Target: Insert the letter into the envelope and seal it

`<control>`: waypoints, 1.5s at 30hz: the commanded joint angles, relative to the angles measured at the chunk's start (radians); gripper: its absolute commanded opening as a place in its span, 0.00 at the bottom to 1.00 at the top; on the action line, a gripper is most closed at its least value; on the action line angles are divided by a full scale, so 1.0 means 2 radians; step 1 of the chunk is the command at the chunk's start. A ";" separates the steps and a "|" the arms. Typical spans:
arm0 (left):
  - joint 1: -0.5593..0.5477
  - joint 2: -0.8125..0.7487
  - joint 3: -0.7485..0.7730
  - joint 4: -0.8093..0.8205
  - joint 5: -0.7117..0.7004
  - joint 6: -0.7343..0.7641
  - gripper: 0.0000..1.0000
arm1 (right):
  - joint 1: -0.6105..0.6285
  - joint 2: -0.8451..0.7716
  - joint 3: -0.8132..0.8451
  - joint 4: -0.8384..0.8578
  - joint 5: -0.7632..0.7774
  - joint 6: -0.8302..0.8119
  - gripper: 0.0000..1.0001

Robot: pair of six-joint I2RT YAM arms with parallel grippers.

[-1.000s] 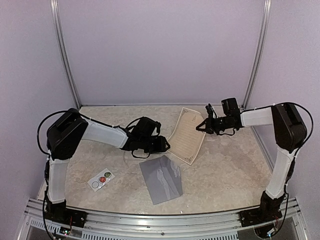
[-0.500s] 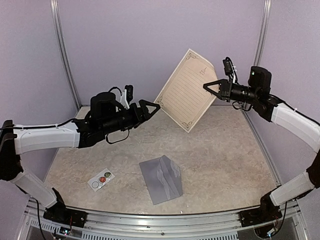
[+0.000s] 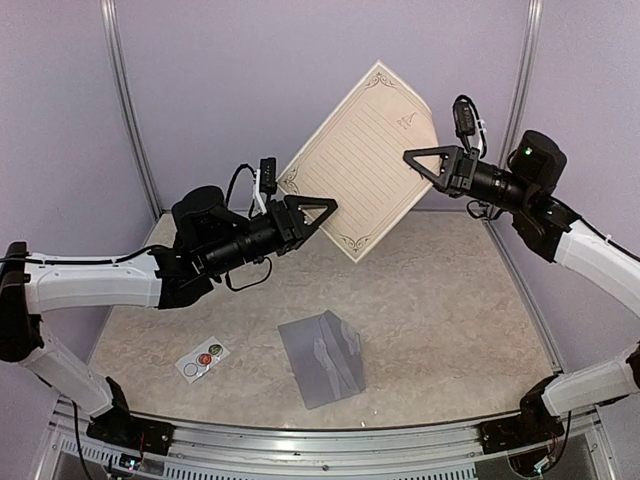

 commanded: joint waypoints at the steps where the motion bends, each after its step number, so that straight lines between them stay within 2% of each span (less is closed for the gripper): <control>1: -0.008 -0.026 -0.032 0.065 -0.015 -0.009 0.22 | 0.006 -0.027 -0.034 0.023 0.018 0.009 0.12; 3: -0.006 -0.037 -0.049 0.061 -0.020 -0.004 0.01 | 0.006 -0.038 -0.045 0.009 0.029 -0.004 0.26; 7: -0.004 -0.071 -0.067 0.018 0.000 0.057 0.00 | 0.000 -0.062 -0.054 -0.052 0.066 -0.056 0.70; 8: -0.005 -0.086 -0.070 0.003 0.007 0.078 0.00 | -0.005 -0.066 -0.057 -0.061 0.069 -0.063 0.79; 9: -0.005 -0.100 -0.073 -0.012 0.017 0.097 0.00 | -0.011 -0.069 -0.062 -0.062 0.065 -0.068 0.85; 12: -0.004 -0.135 -0.077 -0.054 0.054 0.136 0.00 | -0.030 -0.067 -0.079 -0.049 0.025 -0.077 0.94; 14: -0.003 -0.160 -0.076 -0.085 0.064 0.148 0.00 | -0.037 -0.056 -0.085 -0.034 -0.016 -0.084 0.93; 16: -0.002 -0.173 -0.075 -0.104 0.078 0.155 0.00 | -0.037 -0.042 -0.086 -0.025 -0.051 -0.091 0.87; 20: -0.003 -0.180 -0.060 -0.141 0.109 0.165 0.00 | -0.037 -0.022 -0.085 -0.024 -0.058 -0.097 0.84; 23: -0.005 -0.187 -0.057 -0.140 0.137 0.165 0.00 | -0.037 -0.004 -0.085 -0.023 -0.061 -0.099 0.90; 28: -0.006 -0.188 -0.042 -0.149 0.174 0.165 0.00 | -0.037 0.030 -0.090 0.010 -0.114 -0.090 0.96; 33: -0.010 -0.186 -0.025 -0.158 0.200 0.166 0.00 | -0.026 0.058 -0.079 0.005 -0.162 -0.098 0.97; 36: -0.013 -0.185 -0.014 -0.162 0.210 0.169 0.00 | -0.011 0.074 -0.073 -0.011 -0.165 -0.104 0.97; 41: -0.017 -0.182 0.005 -0.165 0.227 0.175 0.00 | 0.008 0.080 -0.099 0.067 -0.188 -0.046 0.97; 45: -0.023 -0.178 0.020 -0.168 0.244 0.178 0.00 | 0.026 0.080 -0.101 0.084 -0.197 -0.031 0.98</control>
